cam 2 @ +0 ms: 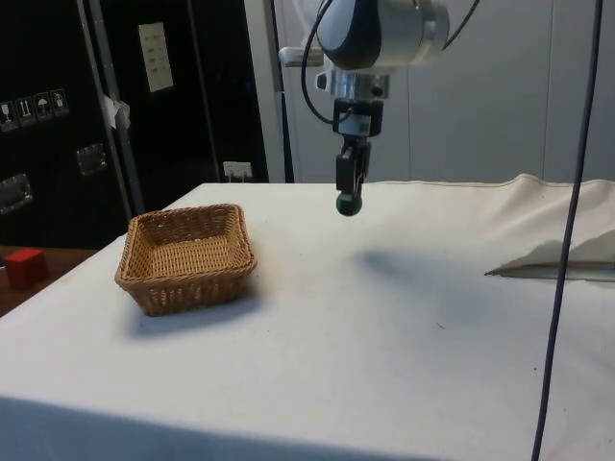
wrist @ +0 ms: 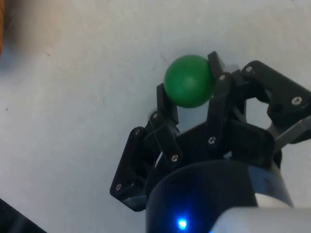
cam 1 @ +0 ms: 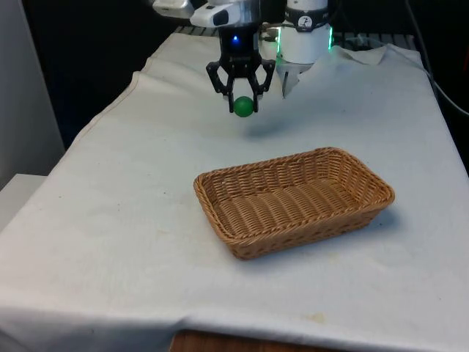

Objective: Pick up the ball and place it into the basket.

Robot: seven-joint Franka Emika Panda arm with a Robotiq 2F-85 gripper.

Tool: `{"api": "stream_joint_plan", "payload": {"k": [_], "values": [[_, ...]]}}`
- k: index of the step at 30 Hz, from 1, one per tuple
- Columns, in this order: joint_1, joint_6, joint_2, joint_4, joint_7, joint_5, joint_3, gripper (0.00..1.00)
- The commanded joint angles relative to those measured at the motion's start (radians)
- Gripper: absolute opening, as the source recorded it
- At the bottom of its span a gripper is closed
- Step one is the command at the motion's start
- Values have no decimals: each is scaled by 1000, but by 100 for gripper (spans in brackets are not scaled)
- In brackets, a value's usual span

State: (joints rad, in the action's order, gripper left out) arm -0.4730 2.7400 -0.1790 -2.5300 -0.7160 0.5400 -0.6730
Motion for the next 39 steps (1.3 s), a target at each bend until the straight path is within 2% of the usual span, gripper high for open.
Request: {"api": "stream_joint_plan", "payload": {"k": [1, 2, 8, 9, 10, 11, 18, 19, 20, 27, 28, 29, 31, 35, 36, 37, 39], "values": [[-1, 0, 5, 0, 12, -12, 1, 3], [-16, 10, 6, -1, 61, -59, -8, 3], [-20, 8, 38, 5, 143, -140, 6, 3], [-20, 7, 42, 6, 155, -152, 8, 3], [-12, 0, 59, 3, 135, -134, 18, 3], [-20, 6, 46, 8, 167, -164, 11, 3], [-20, -6, 74, 27, 262, -257, 32, 3], [-14, -5, 87, 19, 234, -229, 39, 3], [-20, -9, 78, 31, 273, -267, 36, 3], [-18, -37, 106, 58, 355, -342, 63, 3], [-14, -29, 116, 49, 328, -313, 69, 3], [-18, -42, 109, 62, 365, -350, 66, 3], [-17, -59, 121, 74, 394, -377, 76, 3], [-17, -83, 134, 91, 433, -409, 92, 3], [-14, -75, 143, 83, 409, -385, 96, 3], [-17, -89, 137, 96, 442, -417, 96, 3], [-16, -111, 145, 111, 467, -436, 109, 3]]}}
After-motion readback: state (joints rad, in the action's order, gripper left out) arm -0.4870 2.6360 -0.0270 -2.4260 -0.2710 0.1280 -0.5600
